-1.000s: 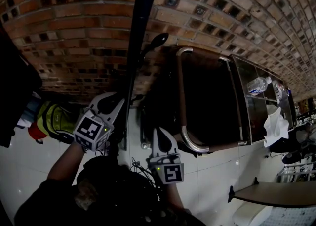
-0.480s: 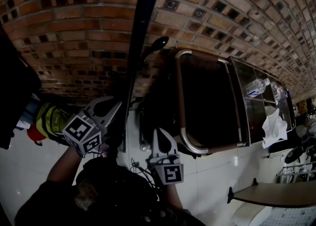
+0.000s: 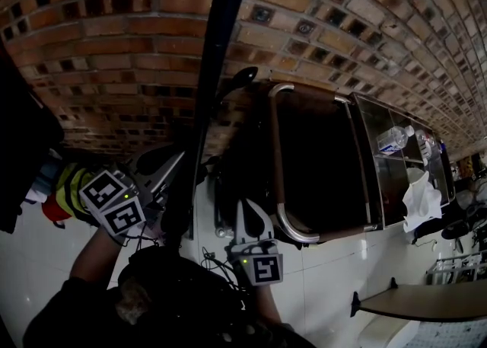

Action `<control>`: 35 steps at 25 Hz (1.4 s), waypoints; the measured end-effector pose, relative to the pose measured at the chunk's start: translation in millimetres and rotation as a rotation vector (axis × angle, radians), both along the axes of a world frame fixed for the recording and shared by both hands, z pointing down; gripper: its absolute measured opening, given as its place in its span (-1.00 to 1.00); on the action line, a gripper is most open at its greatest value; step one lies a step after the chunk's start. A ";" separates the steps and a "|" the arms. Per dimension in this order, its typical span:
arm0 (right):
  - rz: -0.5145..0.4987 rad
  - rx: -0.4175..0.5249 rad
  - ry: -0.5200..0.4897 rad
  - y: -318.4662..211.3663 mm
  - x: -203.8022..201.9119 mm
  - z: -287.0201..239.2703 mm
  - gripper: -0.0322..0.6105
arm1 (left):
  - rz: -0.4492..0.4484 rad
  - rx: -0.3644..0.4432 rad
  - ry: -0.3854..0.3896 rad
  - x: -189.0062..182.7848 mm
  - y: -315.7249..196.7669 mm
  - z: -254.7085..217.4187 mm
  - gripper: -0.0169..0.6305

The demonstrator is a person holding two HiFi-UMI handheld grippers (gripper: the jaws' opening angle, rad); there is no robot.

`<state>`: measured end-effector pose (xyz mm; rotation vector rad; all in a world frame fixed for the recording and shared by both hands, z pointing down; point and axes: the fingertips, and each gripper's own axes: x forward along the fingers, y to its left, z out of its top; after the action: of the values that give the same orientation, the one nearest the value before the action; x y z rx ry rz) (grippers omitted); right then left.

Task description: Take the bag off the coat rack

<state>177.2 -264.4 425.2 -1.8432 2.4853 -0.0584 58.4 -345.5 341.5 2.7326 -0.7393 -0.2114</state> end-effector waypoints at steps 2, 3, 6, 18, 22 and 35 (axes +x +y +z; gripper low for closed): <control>0.000 0.006 0.002 -1.8 0.0 -2.0 -0.88 | 0.003 -0.001 0.013 0.2 -2.1 -5.0 -0.89; -0.001 0.007 0.004 -2.4 0.2 -3.0 -0.88 | 0.004 -0.003 0.015 0.3 -2.8 -6.1 -0.89; 0.007 0.006 0.002 -4.0 4.9 -5.5 -0.88 | 0.004 -0.002 0.006 2.2 -3.5 -9.4 -0.89; -0.013 0.016 -0.003 -18.4 4.4 -14.3 -0.88 | 0.007 -0.003 0.105 -11.2 -15.5 -52.7 -0.89; -0.030 0.034 0.002 -26.3 -0.8 -22.1 -0.88 | -0.019 0.041 0.103 -27.4 -24.5 -75.1 -0.88; -0.050 0.051 -0.006 -22.3 -5.4 -24.9 -0.88 | -0.095 -0.033 0.082 -63.0 -13.3 -40.5 -0.89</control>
<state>171.8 -286.7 400.3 -1.7586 2.5044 -0.0021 -4.6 -358.8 301.0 2.6431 -0.8423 -0.3275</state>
